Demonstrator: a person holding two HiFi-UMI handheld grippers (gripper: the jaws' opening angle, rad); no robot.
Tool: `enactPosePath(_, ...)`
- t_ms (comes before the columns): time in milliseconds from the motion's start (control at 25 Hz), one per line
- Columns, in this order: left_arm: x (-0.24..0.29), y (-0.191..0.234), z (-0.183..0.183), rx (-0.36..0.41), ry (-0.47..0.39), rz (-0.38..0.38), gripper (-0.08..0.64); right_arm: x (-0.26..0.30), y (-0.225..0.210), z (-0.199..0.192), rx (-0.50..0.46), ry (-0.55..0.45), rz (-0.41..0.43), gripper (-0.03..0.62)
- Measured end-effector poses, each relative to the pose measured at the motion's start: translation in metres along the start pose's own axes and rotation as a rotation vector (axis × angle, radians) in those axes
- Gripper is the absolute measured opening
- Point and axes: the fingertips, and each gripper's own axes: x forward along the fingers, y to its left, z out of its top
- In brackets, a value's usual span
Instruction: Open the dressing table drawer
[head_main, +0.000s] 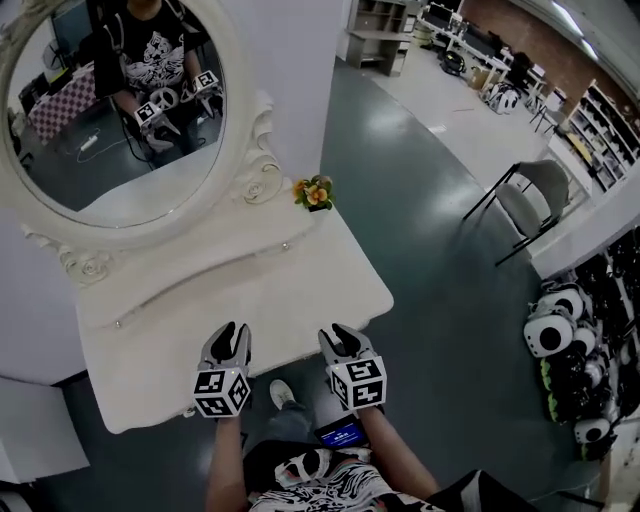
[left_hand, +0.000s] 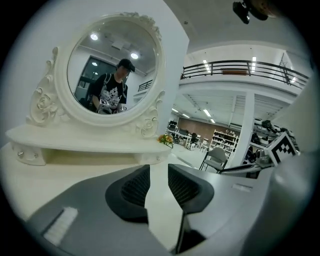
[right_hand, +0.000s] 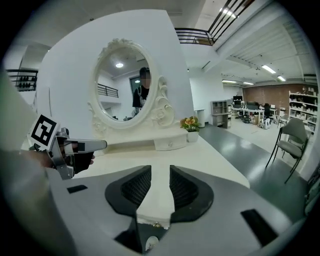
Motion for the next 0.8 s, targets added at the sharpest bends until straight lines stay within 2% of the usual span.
enactPosePath(280, 0.080, 0.046, 0.005, -0.011, 0.059, -0.065, 0.110, 0.088, -0.010, 0.034, 0.004, 0.038, -0.053, 0.121)
enactPosePath(560, 0.111, 0.063, 0.007, -0.011, 0.096, -0.079, 0.110, 0.128, -0.018, 0.060, -0.001, 0.039, -0.060, 0.124)
enactPosePath(800, 0.129, 0.073, 0.004, -0.025, 0.119, -0.075, 0.110, 0.154, -0.023, 0.057, 0.011, 0.067, -0.041, 0.127)
